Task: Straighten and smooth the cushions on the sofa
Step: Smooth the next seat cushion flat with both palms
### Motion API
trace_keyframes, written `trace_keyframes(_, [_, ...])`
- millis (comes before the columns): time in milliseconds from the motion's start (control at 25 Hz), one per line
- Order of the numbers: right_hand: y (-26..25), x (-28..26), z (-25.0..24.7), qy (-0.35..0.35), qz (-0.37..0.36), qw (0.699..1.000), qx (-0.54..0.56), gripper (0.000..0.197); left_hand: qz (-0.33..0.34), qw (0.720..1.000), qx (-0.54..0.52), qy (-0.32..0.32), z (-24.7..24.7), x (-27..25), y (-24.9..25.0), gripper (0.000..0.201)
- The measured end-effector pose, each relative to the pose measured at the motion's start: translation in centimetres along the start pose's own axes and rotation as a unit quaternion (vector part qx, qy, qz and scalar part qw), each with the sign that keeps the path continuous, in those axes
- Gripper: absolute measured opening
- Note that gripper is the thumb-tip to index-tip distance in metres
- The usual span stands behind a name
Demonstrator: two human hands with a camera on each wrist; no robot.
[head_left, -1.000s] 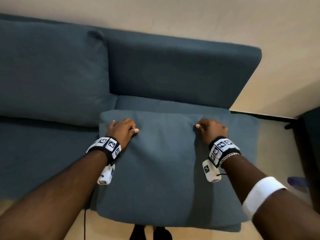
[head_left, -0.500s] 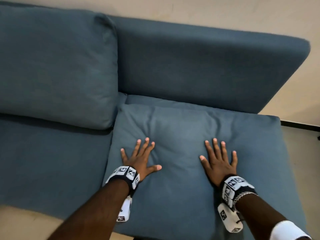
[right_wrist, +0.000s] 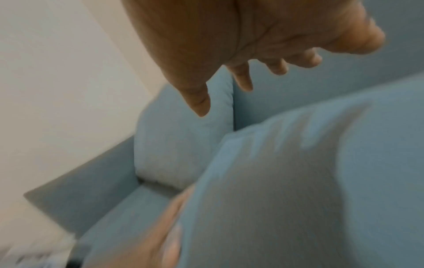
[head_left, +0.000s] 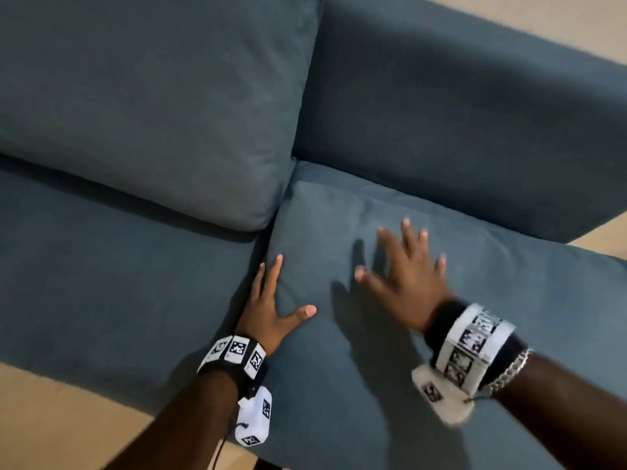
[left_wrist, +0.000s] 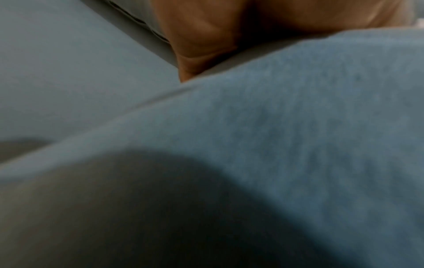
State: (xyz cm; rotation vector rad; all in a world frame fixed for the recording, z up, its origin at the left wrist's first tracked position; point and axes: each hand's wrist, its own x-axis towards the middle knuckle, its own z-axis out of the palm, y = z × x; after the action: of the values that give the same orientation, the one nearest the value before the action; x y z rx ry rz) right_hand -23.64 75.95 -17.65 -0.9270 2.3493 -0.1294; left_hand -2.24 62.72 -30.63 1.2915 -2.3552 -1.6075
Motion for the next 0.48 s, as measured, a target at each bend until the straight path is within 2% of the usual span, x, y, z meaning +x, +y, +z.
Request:
trace_keyframes(40, [-2.1,1.8,-2.9,0.086,-0.031,0.995,0.042,0.080,0.013,1.000,-0.010,0.002,0.1,-0.1,-0.7,0.119])
trace_keyframes(80, [-4.0,3.2,-6.0,0.191,-0.060,0.977,0.079,0.073,0.022,1.000,-0.014,0.004,0.3,-0.1,-1.1,0.119])
trace_keyframes(160, [-7.7,5.7,-9.4,0.394,-0.080,0.905,0.140,0.070,0.019,0.999,-0.029,0.008,0.4,0.4,-1.8,0.117])
trace_keyframes(200, [-8.9,7.2,-8.9,0.448,-0.067,0.880,0.146,0.073,0.019,0.999,-0.040,0.006,0.4,0.6,-1.9,0.116])
trace_keyframes(240, [-9.5,8.7,-7.1,0.443,-0.046,0.888,0.113,0.078,0.019,0.999,-0.049,0.001,0.3,0.7,-1.9,0.115])
trace_keyframes(280, [-9.7,10.1,-4.0,0.365,-0.023,0.929,0.052,0.082,0.025,0.998,-0.054,-0.006,0.3,0.8,-1.8,0.114])
trace_keyframes(320, [-9.5,10.8,0.1,0.206,0.009,0.978,-0.028,0.086,0.031,0.998,-0.051,-0.013,0.2,0.6,-1.8,0.113])
trace_keyframes(360, [-8.8,11.2,4.0,0.042,0.037,0.993,-0.105,0.089,0.035,0.998,-0.046,-0.018,0.2,0.4,-1.7,0.112])
trace_keyframes(400, [-8.4,11.8,6.1,-0.059,0.052,0.987,-0.143,0.091,0.037,0.998,-0.045,-0.017,0.0,0.3,-1.8,0.111])
trace_keyframes(440, [-8.5,12.2,6.3,-0.097,0.066,0.983,-0.141,0.090,0.043,0.998,-0.051,-0.014,-0.1,0.3,-2.0,0.110])
trace_keyframes(480, [-9.1,12.4,5.1,-0.076,0.062,0.989,-0.111,0.086,0.049,0.997,-0.059,-0.016,-0.3,0.4,-2.2,0.109])
